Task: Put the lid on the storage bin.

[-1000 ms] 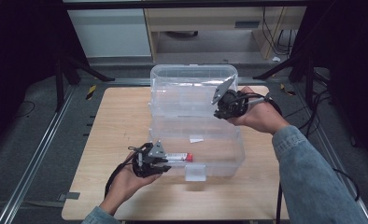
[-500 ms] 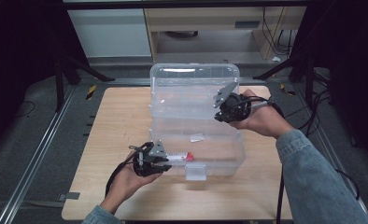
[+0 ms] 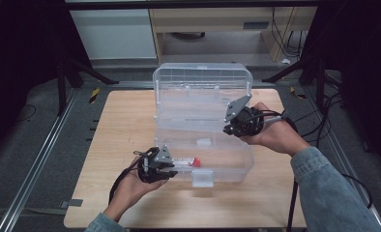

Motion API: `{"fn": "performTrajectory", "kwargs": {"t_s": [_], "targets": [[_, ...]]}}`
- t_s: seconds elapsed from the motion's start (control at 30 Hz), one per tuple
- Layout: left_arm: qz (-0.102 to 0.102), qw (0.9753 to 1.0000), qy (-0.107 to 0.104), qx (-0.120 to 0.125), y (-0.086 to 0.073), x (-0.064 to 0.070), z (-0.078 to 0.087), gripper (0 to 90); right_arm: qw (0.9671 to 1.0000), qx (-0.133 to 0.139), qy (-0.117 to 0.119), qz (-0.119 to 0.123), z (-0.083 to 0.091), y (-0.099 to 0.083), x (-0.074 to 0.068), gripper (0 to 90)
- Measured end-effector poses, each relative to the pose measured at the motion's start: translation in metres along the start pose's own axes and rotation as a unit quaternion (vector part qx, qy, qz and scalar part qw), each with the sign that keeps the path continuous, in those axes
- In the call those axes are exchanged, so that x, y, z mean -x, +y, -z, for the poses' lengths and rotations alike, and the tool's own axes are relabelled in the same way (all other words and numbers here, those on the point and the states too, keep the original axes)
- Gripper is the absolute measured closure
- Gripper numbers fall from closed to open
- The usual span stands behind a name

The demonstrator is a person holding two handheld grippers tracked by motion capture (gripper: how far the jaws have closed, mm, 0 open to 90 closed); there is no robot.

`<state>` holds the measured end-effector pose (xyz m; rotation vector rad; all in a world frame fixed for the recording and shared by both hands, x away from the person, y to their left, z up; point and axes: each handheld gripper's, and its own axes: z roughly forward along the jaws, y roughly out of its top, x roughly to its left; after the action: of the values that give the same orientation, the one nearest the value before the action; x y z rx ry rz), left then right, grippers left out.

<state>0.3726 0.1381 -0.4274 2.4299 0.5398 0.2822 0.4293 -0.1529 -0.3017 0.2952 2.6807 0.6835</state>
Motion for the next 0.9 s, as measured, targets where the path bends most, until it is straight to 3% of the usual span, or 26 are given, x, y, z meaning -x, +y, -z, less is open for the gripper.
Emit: {"fn": "performTrajectory", "kwargs": {"t_s": [0.23, 0.67, 0.9], "targets": [[-0.009, 1.0, 0.001, 0.001, -0.001, 0.001, 0.0, 70.2, 0.9999, 0.001, -0.012, 0.012, 0.001, -0.005, -0.01, 86.8], [-0.013, 0.9999, 0.003, 0.005, -0.002, 0.002, 0.001, 69.8, 0.9999, 0.007, 0.013, 0.007, 0.0, -0.012, -0.019, 87.0], [-0.018, 0.9998, 0.007, 0.011, -0.004, 0.002, 0.003, 68.9, 0.9999, 0.007, 0.012, 0.007, 0.0, -0.014, -0.021, 86.4]]}}
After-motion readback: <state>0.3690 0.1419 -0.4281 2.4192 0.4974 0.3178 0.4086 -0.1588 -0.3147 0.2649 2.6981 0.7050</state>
